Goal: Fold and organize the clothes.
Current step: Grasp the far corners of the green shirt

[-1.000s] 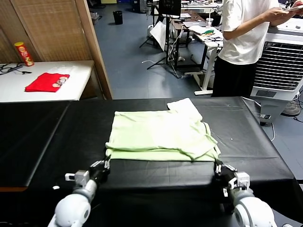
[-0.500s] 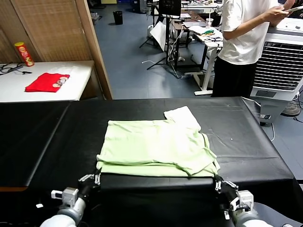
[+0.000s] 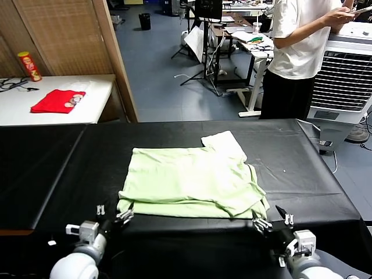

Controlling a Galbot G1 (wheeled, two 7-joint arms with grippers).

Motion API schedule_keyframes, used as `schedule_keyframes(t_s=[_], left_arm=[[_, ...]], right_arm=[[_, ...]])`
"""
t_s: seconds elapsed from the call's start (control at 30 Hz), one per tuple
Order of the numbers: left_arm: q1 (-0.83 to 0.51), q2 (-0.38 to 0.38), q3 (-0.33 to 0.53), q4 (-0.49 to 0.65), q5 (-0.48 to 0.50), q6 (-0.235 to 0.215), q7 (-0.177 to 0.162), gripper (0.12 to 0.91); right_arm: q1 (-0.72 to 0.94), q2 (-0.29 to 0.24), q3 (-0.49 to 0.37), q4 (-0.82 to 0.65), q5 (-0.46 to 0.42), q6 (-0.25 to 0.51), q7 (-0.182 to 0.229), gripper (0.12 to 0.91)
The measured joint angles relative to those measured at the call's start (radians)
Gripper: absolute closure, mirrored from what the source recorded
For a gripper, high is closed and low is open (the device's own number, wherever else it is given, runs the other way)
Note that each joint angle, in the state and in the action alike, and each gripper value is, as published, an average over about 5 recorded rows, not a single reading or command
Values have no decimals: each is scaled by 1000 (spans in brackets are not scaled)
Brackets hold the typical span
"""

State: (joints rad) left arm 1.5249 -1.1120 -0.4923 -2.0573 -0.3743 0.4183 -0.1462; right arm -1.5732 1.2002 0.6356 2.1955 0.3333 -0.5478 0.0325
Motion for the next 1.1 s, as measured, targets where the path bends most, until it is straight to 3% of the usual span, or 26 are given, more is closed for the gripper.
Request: schedule_keyframes(t_s=[0.6, 1.1], left_arm=[[-219, -6, 56, 108, -117, 20, -41, 232], [-576, 4, 164, 414, -236, 46, -51, 232]], right_arm=[[477, -110, -131, -375, 92, 46, -24, 227], [925, -69, -363, -814, 115, 9, 5, 227]])
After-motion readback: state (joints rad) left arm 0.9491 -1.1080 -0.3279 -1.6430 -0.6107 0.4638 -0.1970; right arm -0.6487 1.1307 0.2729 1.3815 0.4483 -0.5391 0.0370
